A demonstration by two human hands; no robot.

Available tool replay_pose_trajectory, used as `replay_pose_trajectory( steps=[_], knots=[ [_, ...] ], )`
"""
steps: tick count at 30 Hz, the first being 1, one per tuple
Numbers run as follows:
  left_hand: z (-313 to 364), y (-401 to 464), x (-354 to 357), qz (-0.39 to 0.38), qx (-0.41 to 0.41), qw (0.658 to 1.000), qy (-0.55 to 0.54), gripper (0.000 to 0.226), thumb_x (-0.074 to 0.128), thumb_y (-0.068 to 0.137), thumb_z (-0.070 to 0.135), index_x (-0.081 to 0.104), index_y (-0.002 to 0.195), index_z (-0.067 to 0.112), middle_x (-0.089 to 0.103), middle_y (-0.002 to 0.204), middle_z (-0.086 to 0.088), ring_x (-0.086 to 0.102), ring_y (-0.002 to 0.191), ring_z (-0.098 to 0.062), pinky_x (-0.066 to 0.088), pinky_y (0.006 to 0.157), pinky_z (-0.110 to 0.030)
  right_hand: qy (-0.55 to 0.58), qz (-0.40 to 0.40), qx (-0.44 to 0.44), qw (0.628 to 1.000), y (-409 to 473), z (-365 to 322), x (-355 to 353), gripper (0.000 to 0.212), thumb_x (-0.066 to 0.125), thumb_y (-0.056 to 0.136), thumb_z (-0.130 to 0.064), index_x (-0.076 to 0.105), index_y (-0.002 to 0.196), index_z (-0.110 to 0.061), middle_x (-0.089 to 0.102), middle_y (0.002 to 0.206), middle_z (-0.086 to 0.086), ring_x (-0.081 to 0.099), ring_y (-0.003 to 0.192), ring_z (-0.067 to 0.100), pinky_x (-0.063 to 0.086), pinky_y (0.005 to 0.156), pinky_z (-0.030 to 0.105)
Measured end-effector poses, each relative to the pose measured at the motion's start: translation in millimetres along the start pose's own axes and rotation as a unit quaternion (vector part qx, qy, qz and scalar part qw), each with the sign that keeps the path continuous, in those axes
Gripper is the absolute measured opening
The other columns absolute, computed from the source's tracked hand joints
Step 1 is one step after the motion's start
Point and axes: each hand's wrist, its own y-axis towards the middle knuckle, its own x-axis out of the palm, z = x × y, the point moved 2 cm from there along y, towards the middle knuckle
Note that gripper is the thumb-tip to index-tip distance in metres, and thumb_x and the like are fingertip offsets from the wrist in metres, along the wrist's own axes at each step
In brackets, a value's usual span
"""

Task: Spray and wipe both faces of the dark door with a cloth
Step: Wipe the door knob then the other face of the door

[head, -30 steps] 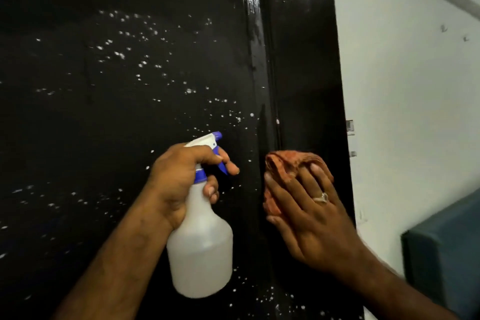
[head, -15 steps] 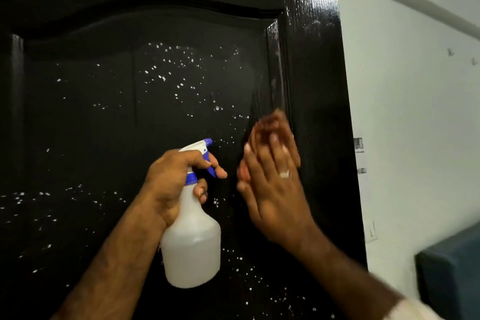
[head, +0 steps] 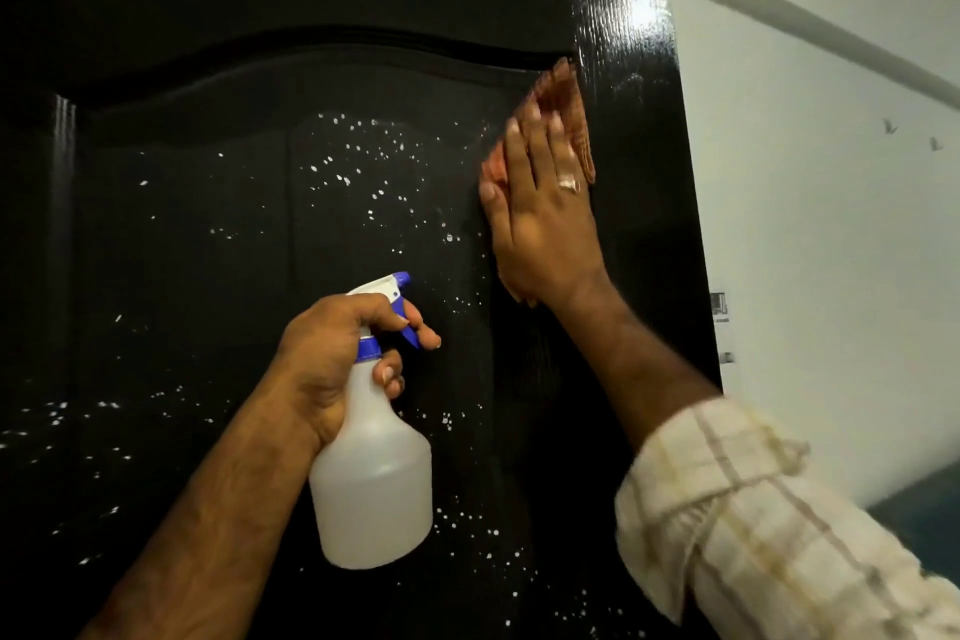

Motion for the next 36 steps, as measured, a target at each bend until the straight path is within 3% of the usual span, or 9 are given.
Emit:
replay_pose_trajectory(
  steps=[3, 7, 12, 16, 19, 24, 28, 33, 36],
  knots=[
    [-4, -2, -7, -0.015, 0.001, 1.0, 0.001, 0.018, 0.052, 0.087, 0.005, 0.068, 0.094, 0.001, 0.076, 0.099, -0.027, 0.042, 0.039, -0.013, 0.044, 0.043, -0.026, -0.015, -0.047, -0.027, 0.998, -121, 9, -9, 0.068, 0.037, 0.115, -0.044, 0.014, 0.172, -0.014, 0.006, 0.181, 0.006, 0.0, 0.167, 0.023, 0.006, 0.136, 0.046],
    [-17, 2, -8, -0.037, -0.014, 0.999, -0.007, 0.018, 0.052, 0.086, 0.005, 0.068, 0.092, -0.001, 0.076, 0.099, -0.029, 0.041, 0.038, -0.014, 0.043, 0.043, -0.026, -0.065, -0.076, -0.005, 0.995, -242, 21, -22, 0.069, 0.035, 0.112, -0.049, 0.025, 0.17, -0.015, 0.011, 0.181, 0.002, 0.013, 0.166, 0.027, 0.003, 0.136, 0.043],
    [-18, 17, 5, -0.05, -0.015, 0.999, -0.008, 0.017, 0.05, 0.087, 0.004, 0.067, 0.09, 0.0, 0.075, 0.098, -0.028, 0.04, 0.037, -0.013, 0.043, 0.041, -0.025, -0.078, -0.062, -0.012, 0.995, -125, 35, -24, 0.067, 0.029, 0.114, -0.051, 0.017, 0.172, -0.019, 0.012, 0.18, 0.003, 0.001, 0.167, 0.023, 0.003, 0.135, 0.05],
    [3, 30, 8, -0.038, 0.005, 0.999, -0.001, 0.016, 0.05, 0.086, 0.004, 0.066, 0.09, 0.002, 0.075, 0.096, -0.025, 0.038, 0.037, -0.012, 0.042, 0.041, -0.024, -0.067, -0.004, 0.023, 0.997, 19, 23, -11, 0.073, 0.021, 0.111, -0.057, 0.02, 0.172, -0.016, 0.018, 0.179, 0.009, 0.01, 0.166, 0.029, 0.002, 0.135, 0.049],
    [30, 40, -3, -0.006, 0.033, 0.999, 0.016, 0.017, 0.051, 0.086, 0.006, 0.067, 0.092, 0.003, 0.076, 0.094, -0.023, 0.038, 0.039, -0.012, 0.042, 0.041, -0.024, -0.066, 0.007, -0.007, 0.998, 59, -7, 8, 0.074, 0.022, 0.11, -0.057, 0.023, 0.171, -0.015, 0.015, 0.179, 0.01, 0.008, 0.167, 0.03, 0.007, 0.134, 0.053],
    [46, 30, -46, 0.042, 0.04, 0.998, 0.039, 0.017, 0.051, 0.088, 0.009, 0.068, 0.088, 0.005, 0.072, 0.086, -0.02, 0.038, 0.038, -0.012, 0.042, 0.039, -0.024, -0.026, -0.079, -0.216, 0.973, -93, -46, 18, 0.066, 0.037, 0.114, -0.046, 0.03, 0.169, -0.01, 0.018, 0.178, 0.013, 0.004, 0.167, 0.031, 0.013, 0.134, 0.054],
    [42, 16, -65, 0.064, 0.016, 0.997, 0.027, 0.016, 0.054, 0.085, 0.008, 0.068, 0.089, 0.004, 0.073, 0.089, -0.022, 0.038, 0.038, -0.012, 0.041, 0.039, -0.024, -0.047, -0.163, -0.33, 0.929, -178, -46, 16, 0.06, 0.037, 0.113, -0.052, 0.045, 0.163, -0.02, 0.04, 0.171, 0.006, 0.036, 0.158, 0.03, 0.013, 0.135, 0.05],
    [56, 15, -68, 0.086, 0.017, 0.995, 0.04, 0.016, 0.054, 0.083, 0.007, 0.068, 0.089, 0.003, 0.073, 0.09, -0.023, 0.038, 0.038, -0.013, 0.041, 0.042, -0.024, -0.069, -0.049, -0.171, 0.982, 19, -47, 20, 0.068, 0.035, 0.11, -0.056, 0.037, 0.167, -0.018, 0.032, 0.174, 0.01, 0.032, 0.158, 0.035, 0.017, 0.132, 0.054],
    [65, 14, -75, 0.107, 0.03, 0.993, 0.043, 0.017, 0.053, 0.084, 0.007, 0.068, 0.09, 0.003, 0.074, 0.092, -0.022, 0.039, 0.038, -0.012, 0.042, 0.042, -0.024, -0.069, -0.023, -0.136, 0.988, 78, -74, 34, 0.071, 0.028, 0.11, -0.054, 0.034, 0.167, -0.012, 0.027, 0.176, 0.014, 0.016, 0.165, 0.033, 0.012, 0.134, 0.053]
  ],
)
